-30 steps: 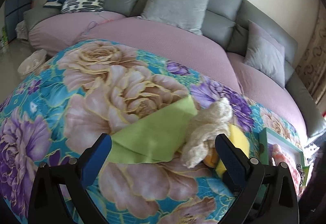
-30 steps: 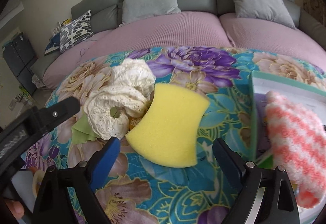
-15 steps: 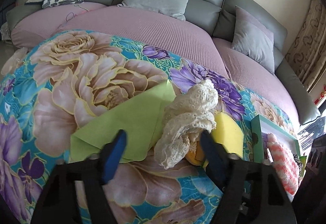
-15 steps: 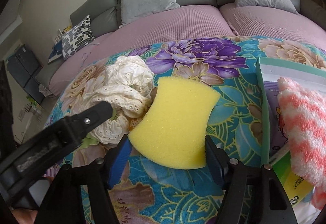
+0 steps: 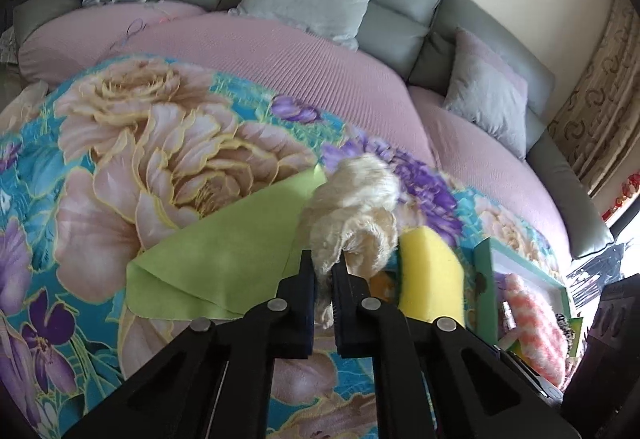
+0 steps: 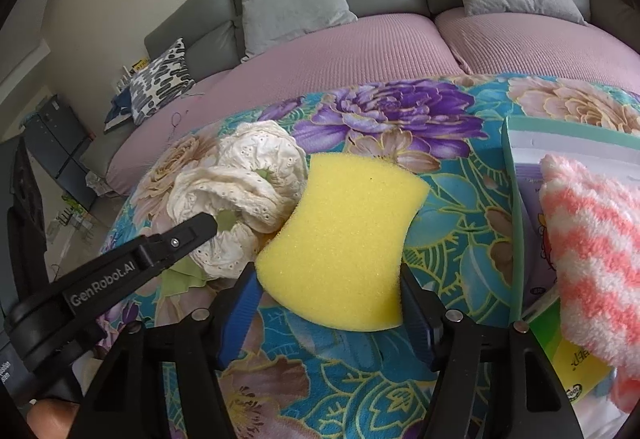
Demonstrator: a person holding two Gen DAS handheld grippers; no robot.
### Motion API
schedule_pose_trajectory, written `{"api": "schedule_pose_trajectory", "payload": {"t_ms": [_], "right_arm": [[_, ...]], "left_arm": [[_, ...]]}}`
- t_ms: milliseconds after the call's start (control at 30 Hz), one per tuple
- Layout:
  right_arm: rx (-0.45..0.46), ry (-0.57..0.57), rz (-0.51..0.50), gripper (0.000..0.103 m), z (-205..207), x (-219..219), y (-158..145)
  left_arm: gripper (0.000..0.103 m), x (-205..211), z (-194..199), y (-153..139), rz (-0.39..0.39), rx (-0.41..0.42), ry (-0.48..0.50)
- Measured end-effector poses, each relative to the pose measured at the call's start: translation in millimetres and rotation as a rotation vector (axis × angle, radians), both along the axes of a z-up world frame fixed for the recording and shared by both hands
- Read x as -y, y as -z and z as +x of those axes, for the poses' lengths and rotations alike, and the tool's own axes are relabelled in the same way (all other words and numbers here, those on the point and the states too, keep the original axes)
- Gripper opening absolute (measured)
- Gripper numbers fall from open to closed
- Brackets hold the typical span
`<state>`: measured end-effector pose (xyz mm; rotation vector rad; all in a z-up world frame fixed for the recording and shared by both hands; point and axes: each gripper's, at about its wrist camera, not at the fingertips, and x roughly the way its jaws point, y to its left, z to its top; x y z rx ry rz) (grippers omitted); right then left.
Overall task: Organize soft objects
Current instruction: 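Grasp the cream lace cloth with the left tool while the right tool grasps the yellow sponge, then carry the lace cloth and yellow sponge over the tray with both tools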
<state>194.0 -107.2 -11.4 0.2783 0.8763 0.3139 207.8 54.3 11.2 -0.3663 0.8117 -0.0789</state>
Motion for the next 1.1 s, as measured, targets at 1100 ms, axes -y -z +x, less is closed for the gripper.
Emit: {"api": "schedule_pose_trajectory", "payload": {"t_ms": [1100], "right_arm": [[0.173,0.407,-0.087,0.067,-74,199,-72]], "left_arm": [[0.006,161,-51,-94,-0.002,0.369,0.364]]}}
